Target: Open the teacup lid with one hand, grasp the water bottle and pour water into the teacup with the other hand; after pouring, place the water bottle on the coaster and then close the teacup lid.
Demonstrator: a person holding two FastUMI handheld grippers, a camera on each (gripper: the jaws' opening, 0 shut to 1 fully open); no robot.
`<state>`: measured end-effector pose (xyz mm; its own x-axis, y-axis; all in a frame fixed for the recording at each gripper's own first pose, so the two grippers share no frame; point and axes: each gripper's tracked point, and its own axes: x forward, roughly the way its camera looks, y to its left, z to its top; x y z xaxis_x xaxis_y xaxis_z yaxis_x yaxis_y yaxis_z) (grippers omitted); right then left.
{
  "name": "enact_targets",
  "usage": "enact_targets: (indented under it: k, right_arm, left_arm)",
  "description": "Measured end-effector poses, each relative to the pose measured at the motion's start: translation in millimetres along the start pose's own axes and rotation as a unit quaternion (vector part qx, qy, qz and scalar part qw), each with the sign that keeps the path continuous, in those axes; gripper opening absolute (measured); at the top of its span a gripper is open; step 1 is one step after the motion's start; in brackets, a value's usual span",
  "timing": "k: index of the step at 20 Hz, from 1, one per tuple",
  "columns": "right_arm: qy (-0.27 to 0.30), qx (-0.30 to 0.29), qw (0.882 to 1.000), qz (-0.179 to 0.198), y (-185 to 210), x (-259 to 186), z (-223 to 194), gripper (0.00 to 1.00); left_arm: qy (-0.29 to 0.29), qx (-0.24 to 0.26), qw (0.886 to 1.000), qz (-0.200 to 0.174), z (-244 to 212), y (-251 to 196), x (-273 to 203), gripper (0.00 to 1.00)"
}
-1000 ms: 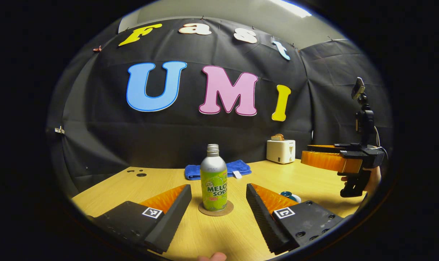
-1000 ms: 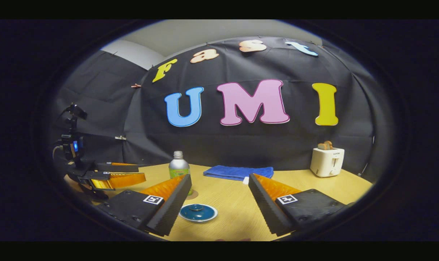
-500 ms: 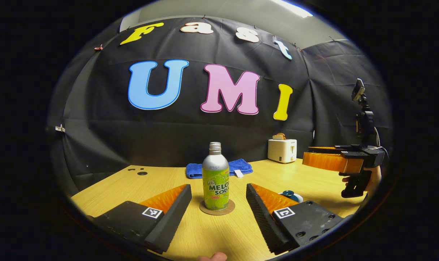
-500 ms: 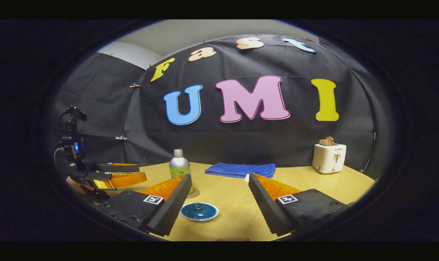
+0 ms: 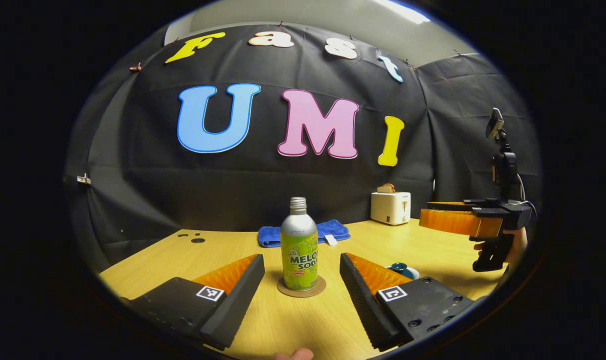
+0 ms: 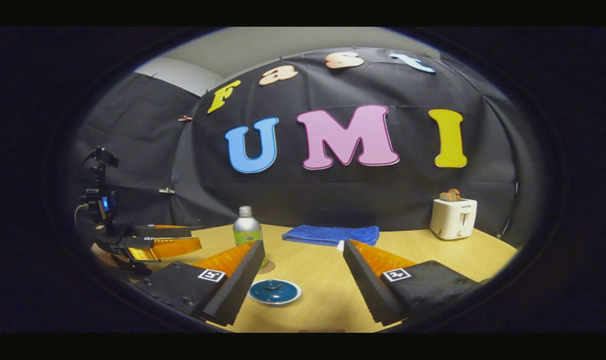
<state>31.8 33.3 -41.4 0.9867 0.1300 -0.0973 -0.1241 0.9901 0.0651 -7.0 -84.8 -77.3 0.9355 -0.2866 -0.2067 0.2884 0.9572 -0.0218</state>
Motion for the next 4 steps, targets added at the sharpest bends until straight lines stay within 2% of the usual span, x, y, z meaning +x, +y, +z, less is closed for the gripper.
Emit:
enact_targets:
  k: [4]
  right_arm:
    - [0.002, -0.001, 1.000, 0.002, 1.5, -0.1, -0.7, 0.98]
  left_arm:
    - [0.002, -0.001, 1.000, 0.000, -1.5, 0.9, 0.9, 0.96]
